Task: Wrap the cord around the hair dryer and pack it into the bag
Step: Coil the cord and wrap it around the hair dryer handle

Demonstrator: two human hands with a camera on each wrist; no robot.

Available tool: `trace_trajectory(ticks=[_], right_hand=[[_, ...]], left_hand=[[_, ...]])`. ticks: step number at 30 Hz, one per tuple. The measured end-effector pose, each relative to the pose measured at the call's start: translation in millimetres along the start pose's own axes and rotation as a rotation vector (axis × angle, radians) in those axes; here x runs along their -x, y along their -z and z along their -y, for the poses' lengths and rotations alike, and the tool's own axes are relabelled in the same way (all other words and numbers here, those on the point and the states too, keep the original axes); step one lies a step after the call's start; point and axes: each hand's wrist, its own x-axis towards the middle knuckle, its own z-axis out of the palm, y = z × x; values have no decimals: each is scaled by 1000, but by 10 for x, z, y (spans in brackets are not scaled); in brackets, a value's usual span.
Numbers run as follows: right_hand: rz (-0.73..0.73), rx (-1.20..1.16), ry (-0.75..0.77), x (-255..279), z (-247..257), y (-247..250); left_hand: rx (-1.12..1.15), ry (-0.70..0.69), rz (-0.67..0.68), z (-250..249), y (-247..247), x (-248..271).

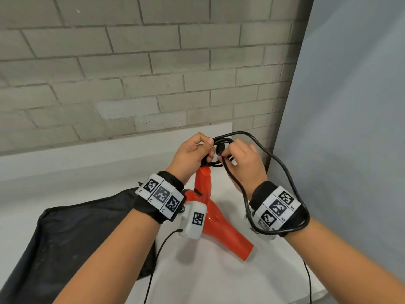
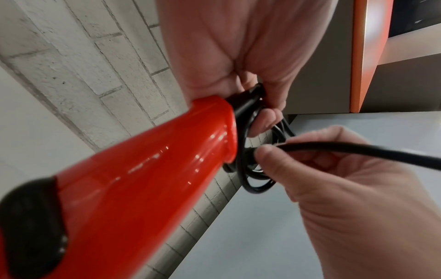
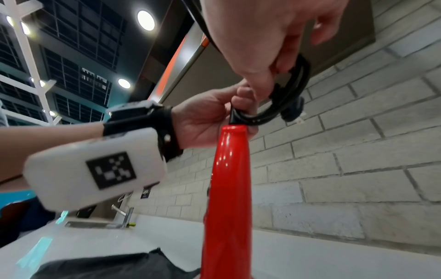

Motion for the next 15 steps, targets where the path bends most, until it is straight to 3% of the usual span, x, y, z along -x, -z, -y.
trace_trajectory(ticks=[2, 6, 8, 11, 15], right_hand=[[-51, 63, -99, -36, 30, -25], [-81, -87, -535, -155, 37, -58], [-53, -225, -497, -195, 13, -92], [158, -311, -314, -246, -8, -154], [262, -332, -320, -285, -85, -179]], left_hand=[[5, 6, 11, -10, -3, 3], [44, 28, 41, -7, 69, 7], [53, 31, 73, -11, 108, 5], [57, 23, 78, -57, 154, -17], [95, 51, 94, -84, 218, -66]])
